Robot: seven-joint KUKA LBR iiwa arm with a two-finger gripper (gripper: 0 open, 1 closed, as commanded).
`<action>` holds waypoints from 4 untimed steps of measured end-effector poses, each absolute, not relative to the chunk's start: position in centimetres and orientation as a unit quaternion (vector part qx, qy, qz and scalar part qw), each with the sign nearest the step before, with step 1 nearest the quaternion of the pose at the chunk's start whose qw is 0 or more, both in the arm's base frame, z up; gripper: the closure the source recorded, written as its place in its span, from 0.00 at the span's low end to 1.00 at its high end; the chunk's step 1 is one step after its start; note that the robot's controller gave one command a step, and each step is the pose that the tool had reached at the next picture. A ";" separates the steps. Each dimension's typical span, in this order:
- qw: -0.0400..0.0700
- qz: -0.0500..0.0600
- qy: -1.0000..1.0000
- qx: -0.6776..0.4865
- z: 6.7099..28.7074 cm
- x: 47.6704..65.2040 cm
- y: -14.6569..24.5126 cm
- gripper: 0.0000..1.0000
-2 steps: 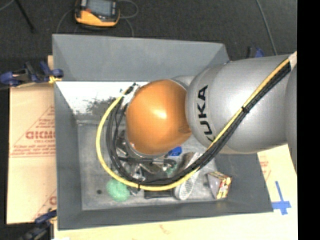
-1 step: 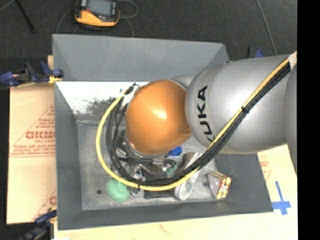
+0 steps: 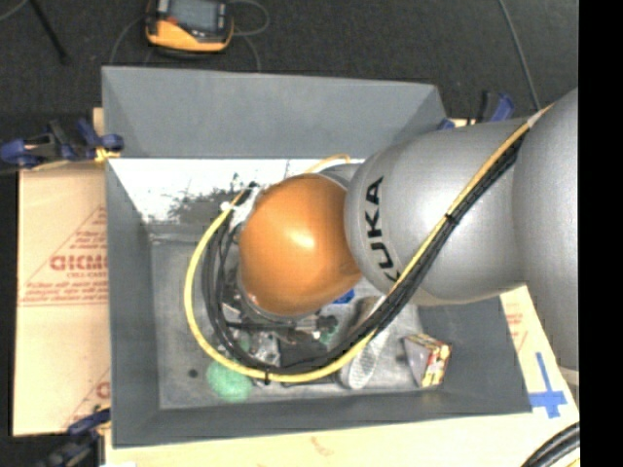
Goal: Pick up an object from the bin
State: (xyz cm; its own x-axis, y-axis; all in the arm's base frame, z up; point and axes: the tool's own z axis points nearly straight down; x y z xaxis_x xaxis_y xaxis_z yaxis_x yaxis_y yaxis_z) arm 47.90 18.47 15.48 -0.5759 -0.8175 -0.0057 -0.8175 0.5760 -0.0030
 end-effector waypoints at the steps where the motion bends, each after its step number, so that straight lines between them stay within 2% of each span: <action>1: -0.002 0.001 0.825 -0.565 19.1 49.2 16.3 1.00; 2: 0.006 -0.001 0.816 -0.579 16.6 49.8 16.3 1.00; 3: -0.004 0.002 0.881 -0.473 18.5 51.1 15.2 1.00; 4: 0.007 -0.003 0.823 -0.568 16.7 51.0 13.8 1.00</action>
Offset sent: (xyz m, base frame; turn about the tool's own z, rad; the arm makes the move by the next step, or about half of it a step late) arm 0.0148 -0.0132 -0.0848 0.0830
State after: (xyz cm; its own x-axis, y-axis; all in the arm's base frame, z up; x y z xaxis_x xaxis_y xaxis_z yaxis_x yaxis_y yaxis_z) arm 50.97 13.76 16.69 -0.3541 -0.9352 -0.0086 -0.9351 0.3542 -0.0122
